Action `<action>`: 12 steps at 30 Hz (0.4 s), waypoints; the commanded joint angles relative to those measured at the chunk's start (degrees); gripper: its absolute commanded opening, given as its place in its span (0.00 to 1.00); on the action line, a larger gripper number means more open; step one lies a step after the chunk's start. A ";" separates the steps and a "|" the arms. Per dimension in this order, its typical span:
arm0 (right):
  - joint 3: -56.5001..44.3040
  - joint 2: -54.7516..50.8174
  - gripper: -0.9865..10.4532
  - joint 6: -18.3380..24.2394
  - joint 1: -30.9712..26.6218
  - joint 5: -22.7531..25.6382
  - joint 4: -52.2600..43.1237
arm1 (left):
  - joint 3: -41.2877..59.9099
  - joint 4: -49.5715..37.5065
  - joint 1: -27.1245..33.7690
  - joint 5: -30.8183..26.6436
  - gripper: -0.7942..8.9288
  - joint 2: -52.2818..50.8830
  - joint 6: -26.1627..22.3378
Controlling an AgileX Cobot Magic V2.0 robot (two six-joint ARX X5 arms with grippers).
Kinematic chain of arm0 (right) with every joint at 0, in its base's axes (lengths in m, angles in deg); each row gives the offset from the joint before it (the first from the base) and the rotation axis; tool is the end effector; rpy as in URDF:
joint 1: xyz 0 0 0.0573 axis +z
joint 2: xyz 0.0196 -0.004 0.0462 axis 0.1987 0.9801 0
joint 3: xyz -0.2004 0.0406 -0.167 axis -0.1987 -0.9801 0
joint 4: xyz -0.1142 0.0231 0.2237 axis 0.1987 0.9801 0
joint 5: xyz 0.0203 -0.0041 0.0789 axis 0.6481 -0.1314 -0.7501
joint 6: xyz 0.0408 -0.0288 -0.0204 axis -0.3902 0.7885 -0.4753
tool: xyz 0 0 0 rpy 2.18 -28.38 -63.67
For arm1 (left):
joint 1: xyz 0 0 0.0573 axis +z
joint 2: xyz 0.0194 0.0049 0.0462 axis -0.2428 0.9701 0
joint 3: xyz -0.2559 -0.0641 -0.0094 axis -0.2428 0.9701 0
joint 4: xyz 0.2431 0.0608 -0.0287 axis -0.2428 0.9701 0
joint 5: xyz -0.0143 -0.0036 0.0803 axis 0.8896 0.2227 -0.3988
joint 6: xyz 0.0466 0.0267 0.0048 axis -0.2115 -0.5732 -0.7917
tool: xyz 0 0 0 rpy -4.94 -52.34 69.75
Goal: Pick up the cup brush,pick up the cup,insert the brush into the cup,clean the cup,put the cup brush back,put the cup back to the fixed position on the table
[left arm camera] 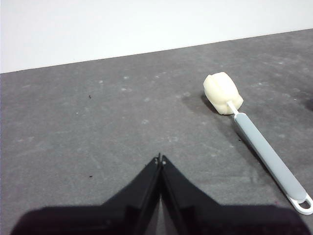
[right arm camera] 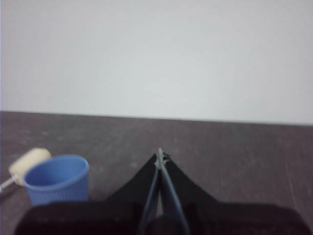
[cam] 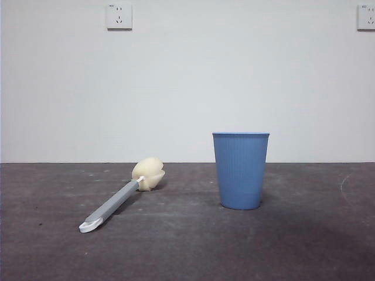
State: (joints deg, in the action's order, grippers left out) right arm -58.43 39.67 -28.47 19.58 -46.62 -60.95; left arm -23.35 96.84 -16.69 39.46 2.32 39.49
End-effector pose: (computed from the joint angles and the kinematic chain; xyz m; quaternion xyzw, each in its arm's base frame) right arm 0.0892 0.0139 0.1964 -0.0056 -0.0377 0.0928 0.9950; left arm 0.0950 -0.0091 0.1524 0.0371 0.0767 -0.1057 0.9907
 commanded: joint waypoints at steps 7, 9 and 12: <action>-5.81 -0.28 0.09 -2.43 -2.12 -0.50 2.27 | 0.79 -0.13 0.11 -0.09 0.08 -0.15 0.52; -5.81 -0.28 0.09 -2.34 -2.21 -0.48 4.50 | 0.79 -0.13 0.11 -0.07 0.08 -0.15 0.52; -5.81 -0.31 0.09 -2.32 -2.21 -0.50 8.04 | 0.79 -0.15 0.11 -0.09 0.08 -0.15 0.52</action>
State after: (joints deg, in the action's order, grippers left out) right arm -63.76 39.54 -30.04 17.44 -47.05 -53.41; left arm -23.35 96.84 -16.69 39.46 2.32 39.49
